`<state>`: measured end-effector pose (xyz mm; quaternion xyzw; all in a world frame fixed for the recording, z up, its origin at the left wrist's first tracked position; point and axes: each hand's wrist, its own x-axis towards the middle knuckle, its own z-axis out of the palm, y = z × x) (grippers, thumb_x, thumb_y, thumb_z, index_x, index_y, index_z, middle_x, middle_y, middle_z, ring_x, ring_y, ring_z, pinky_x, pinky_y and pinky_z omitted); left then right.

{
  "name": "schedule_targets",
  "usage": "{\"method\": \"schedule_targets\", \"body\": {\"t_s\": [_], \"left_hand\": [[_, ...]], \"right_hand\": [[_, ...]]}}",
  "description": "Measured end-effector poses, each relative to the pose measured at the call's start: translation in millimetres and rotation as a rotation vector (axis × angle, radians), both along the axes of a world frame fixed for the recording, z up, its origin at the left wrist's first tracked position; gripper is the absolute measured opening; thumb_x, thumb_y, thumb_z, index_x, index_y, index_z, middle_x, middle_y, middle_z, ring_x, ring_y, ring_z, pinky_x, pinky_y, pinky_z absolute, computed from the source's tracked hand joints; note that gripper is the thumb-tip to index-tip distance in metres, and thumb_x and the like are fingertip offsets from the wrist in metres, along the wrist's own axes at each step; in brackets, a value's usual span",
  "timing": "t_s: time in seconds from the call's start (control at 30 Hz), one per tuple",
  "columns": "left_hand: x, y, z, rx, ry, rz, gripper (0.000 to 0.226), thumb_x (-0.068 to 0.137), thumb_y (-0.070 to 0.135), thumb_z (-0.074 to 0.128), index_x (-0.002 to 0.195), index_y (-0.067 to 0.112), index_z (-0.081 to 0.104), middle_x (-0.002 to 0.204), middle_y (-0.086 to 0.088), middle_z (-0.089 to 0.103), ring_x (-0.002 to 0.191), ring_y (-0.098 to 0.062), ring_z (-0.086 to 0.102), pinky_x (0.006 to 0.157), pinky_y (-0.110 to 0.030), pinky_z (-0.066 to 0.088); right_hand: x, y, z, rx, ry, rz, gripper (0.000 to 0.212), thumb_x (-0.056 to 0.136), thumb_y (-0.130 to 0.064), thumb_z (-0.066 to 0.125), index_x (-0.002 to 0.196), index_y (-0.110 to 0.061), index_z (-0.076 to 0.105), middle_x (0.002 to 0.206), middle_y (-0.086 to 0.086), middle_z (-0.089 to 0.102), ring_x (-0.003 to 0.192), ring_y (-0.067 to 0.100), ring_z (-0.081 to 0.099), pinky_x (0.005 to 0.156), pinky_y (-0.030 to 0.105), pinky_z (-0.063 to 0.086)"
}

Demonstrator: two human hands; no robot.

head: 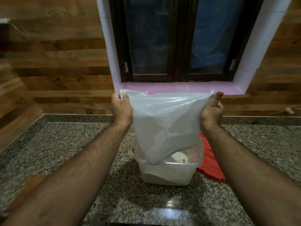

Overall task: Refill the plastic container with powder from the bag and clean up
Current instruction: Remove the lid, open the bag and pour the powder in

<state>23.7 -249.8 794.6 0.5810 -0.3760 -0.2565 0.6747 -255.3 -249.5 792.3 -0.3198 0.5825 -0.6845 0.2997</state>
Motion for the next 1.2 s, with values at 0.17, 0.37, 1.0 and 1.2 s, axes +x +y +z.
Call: {"method": "schedule_targets", "body": {"t_s": [0.17,0.37,1.0,1.2], "left_hand": [[0.5,0.7,2.1,-0.015,-0.04,0.019,0.016,0.113,0.033,0.049,0.118,0.02,0.056,0.112,-0.004,0.072,0.095,-0.02,0.071,0.077,-0.044,0.062],[0.4,-0.1,5.3,-0.031,-0.266,0.048,0.016,0.115,0.035,0.045,0.116,0.022,0.053,0.102,0.002,0.066,0.088,-0.017,0.064,0.072,-0.04,0.058],[-85.6,47.1,46.3,0.265,-1.521,-0.688,0.108,0.092,0.093,0.036,0.175,0.032,0.001,0.184,0.004,0.003,0.169,-0.021,0.009,0.136,-0.054,0.01],[-76.5,44.4,42.7,0.306,-1.453,-0.557,0.105,0.092,0.094,0.025,0.164,0.02,0.046,0.17,-0.007,0.047,0.156,-0.024,0.043,0.134,-0.053,0.017]], "right_hand": [[3.4,-1.1,8.6,-0.044,-0.066,0.169,0.043,0.1,-0.058,0.065,0.078,-0.022,0.056,0.069,-0.006,0.057,0.057,0.007,0.055,0.052,0.021,0.047],[2.3,-7.7,18.4,0.01,-0.031,0.123,0.023,0.104,-0.026,0.053,0.082,-0.019,0.057,0.075,-0.005,0.051,0.065,0.012,0.046,0.061,0.028,0.039],[-1.4,-8.8,-7.2,0.079,-0.394,0.195,0.053,0.107,-0.054,0.047,0.137,-0.014,0.064,0.129,0.009,0.071,0.119,0.029,0.069,0.102,0.047,0.059],[-3.8,-9.5,-6.0,0.032,-0.461,0.186,0.048,0.108,-0.055,0.048,0.126,-0.014,0.066,0.119,0.012,0.074,0.109,0.031,0.073,0.094,0.049,0.062]]}}
